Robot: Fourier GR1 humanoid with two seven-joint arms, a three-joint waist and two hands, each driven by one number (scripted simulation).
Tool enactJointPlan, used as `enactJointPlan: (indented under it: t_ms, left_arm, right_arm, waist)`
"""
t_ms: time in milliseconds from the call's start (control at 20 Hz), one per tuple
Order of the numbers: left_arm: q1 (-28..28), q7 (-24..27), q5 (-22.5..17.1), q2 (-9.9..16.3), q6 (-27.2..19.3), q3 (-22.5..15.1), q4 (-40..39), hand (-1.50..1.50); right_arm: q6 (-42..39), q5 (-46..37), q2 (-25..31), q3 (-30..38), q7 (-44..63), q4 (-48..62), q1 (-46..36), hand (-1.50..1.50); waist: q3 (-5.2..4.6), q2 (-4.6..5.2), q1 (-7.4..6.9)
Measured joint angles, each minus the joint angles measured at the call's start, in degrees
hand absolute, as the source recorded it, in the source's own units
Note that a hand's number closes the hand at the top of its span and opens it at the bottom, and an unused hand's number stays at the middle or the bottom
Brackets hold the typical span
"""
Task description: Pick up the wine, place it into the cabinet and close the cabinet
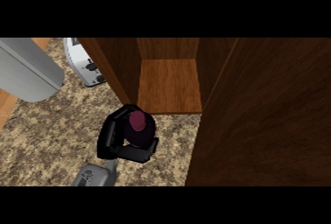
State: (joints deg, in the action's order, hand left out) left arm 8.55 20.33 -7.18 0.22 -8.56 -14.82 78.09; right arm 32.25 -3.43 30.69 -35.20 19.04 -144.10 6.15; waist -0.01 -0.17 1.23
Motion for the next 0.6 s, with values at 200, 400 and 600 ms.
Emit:
enactJointPlan:
  t_ms: [200, 400, 600]
  left_arm:
    - [3.70, -1.48, 1.16, -0.12, -1.85, 0.21, -2.35, 1.50]
    - [8.72, -2.05, 1.08, 0.31, -2.02, 2.03, -6.80, 1.50]
    - [14.02, -2.01, -0.13, 0.00, -3.97, 1.64, -12.28, 1.50]
  right_arm:
    - [0.02, 0.29, -0.25, 0.09, -0.95, 0.06, 1.05, -1.50]
    - [-0.89, 0.67, 0.22, 0.54, -2.42, 0.03, 2.15, -1.50]
    - [-1.33, 0.97, 0.08, 0.80, -3.02, 0.11, 2.37, -1.50]
  waist:
    - [0.00, 0.01, -0.07]
    - [0.00, 0.06, 0.09]
    - [-0.02, 0.14, 0.29]
